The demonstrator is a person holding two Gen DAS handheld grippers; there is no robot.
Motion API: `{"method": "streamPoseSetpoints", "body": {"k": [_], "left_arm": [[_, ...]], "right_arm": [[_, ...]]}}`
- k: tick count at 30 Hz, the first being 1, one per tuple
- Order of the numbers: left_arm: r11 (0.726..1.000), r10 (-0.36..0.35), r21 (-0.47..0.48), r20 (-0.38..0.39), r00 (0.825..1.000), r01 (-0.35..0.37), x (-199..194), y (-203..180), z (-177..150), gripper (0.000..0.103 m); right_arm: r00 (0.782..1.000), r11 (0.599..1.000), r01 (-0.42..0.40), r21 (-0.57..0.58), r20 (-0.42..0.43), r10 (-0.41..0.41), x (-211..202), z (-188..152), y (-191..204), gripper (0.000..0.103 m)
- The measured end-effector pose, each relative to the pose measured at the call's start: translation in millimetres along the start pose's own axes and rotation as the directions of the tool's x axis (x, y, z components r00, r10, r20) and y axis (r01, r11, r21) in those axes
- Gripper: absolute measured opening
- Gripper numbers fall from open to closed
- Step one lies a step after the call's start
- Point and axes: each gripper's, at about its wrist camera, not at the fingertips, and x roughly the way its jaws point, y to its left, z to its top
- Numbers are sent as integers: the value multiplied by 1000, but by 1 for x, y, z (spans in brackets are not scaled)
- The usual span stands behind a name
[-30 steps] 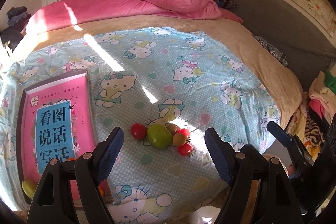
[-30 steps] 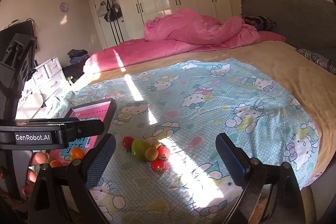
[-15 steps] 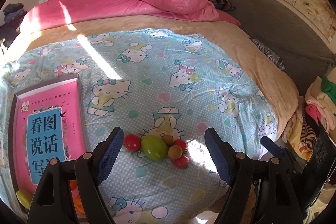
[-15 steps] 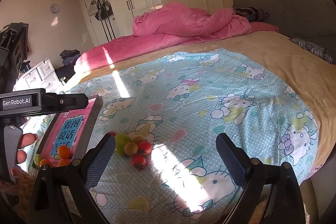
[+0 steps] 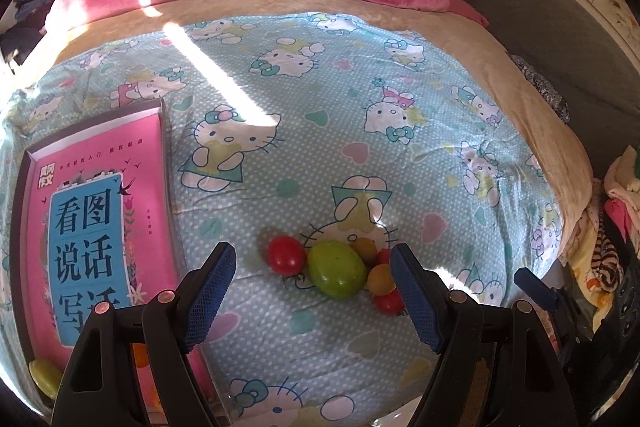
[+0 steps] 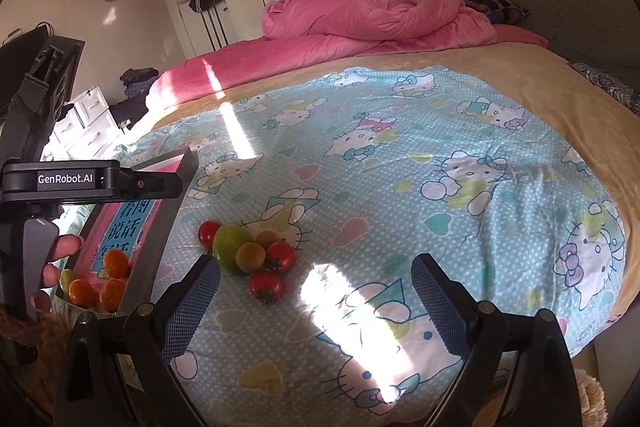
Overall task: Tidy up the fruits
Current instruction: 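Move both tools from the tray to the tomato and green fruit cluster, then grasp a red tomato with the left tool while the right tool grasps another tomato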
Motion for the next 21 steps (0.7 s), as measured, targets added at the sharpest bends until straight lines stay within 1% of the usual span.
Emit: {"method": "streamPoseSetpoints", "body": {"k": [3, 7, 12, 21], "left_arm": [[1000, -3, -19, -16, 1000, 3, 7, 4, 0, 81], [999, -10, -44, -30, 999, 9, 13, 9, 2, 80], [997, -32, -65, -48, 998, 28, 19, 10, 6, 80], [991, -25, -130, -128, 991, 8, 45, 15, 16, 80]], "right_arm": [[999, 1000, -13, -10, -29, 13, 8, -4, 4, 97], [999, 1000, -12, -29, -45, 11, 13, -7, 7, 97], [998, 999, -23, -26, -67, 21, 22, -10, 8, 97], [993, 999, -37, -31, -109, 34, 35, -14, 10, 97]]}}
